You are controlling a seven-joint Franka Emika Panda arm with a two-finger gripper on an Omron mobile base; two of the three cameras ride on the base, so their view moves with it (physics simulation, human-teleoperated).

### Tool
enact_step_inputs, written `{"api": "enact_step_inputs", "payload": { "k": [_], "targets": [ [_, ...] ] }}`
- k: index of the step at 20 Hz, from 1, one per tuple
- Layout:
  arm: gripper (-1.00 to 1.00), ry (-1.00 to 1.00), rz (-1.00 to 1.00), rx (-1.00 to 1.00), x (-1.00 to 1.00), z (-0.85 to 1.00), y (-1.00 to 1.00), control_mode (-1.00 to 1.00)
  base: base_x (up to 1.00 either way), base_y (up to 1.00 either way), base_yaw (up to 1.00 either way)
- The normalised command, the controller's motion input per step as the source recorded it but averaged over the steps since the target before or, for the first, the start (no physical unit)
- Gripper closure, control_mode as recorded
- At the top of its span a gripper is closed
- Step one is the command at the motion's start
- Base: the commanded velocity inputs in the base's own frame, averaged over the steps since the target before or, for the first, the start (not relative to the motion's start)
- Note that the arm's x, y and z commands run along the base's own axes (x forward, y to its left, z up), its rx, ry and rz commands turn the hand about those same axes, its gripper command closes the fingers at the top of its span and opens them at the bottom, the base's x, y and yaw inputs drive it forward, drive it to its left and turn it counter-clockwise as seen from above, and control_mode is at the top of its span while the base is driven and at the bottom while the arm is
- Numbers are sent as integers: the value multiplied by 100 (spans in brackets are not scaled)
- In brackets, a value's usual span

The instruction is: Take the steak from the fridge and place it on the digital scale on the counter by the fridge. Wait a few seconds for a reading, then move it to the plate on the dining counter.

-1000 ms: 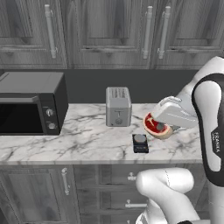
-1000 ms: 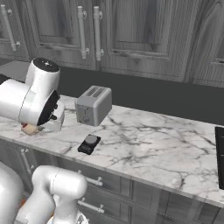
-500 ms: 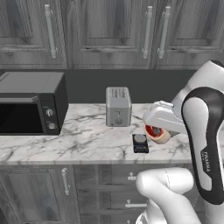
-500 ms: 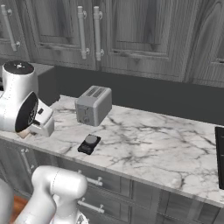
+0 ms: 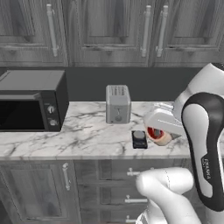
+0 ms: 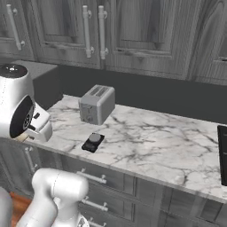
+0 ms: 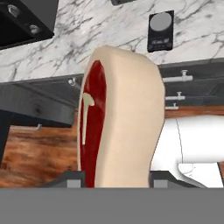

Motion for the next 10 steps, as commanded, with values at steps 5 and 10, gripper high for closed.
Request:
{"api": "enact_step_inputs", "payload": {
  "k": [5,10],
  "targets": [
    [100,0,0,0,0,0,0,100,-100,72,19],
    [100,0,0,0,0,0,0,100,-85,69,71]
  ]
}}
